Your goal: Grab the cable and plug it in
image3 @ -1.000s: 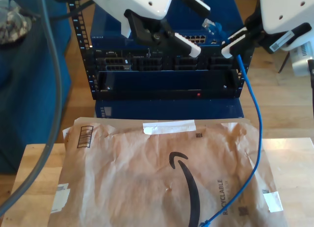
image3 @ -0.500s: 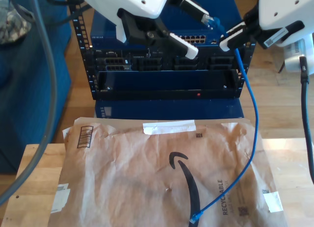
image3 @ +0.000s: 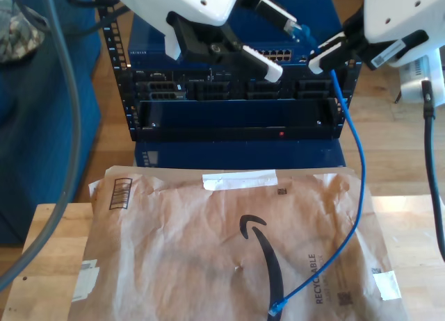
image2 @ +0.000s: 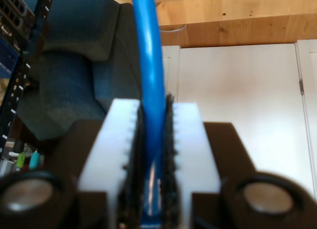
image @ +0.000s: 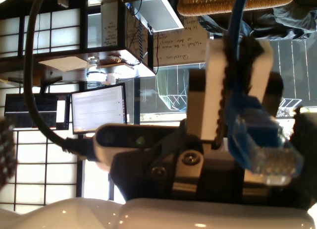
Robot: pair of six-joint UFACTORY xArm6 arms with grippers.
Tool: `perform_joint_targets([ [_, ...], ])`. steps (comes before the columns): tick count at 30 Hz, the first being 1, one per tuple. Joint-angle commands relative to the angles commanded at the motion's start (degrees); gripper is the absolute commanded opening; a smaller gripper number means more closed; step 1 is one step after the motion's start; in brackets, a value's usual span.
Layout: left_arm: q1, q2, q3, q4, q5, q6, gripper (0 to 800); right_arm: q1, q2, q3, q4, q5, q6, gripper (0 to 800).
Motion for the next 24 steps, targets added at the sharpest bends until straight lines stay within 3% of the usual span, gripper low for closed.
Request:
perform_joint_targets([
  [7, 0.1, 0.0, 0.0, -0.1, -0.1, 0.3, 685, 0.1, 0.1, -0.1, 0.0, 0.0, 0.0, 8],
  [15, 0.1, 0.0, 1.2, 0.0, -0.4, 2.2, 505, 0.9, 0.3, -0.1, 0.0, 0.0, -0.1, 7],
  [24, 0.1, -0.1, 1.0, 0.0, -0.7, 2.2, 505, 1.0, 0.3, 0.3, -0.1, 0.1, -0.1, 7],
])
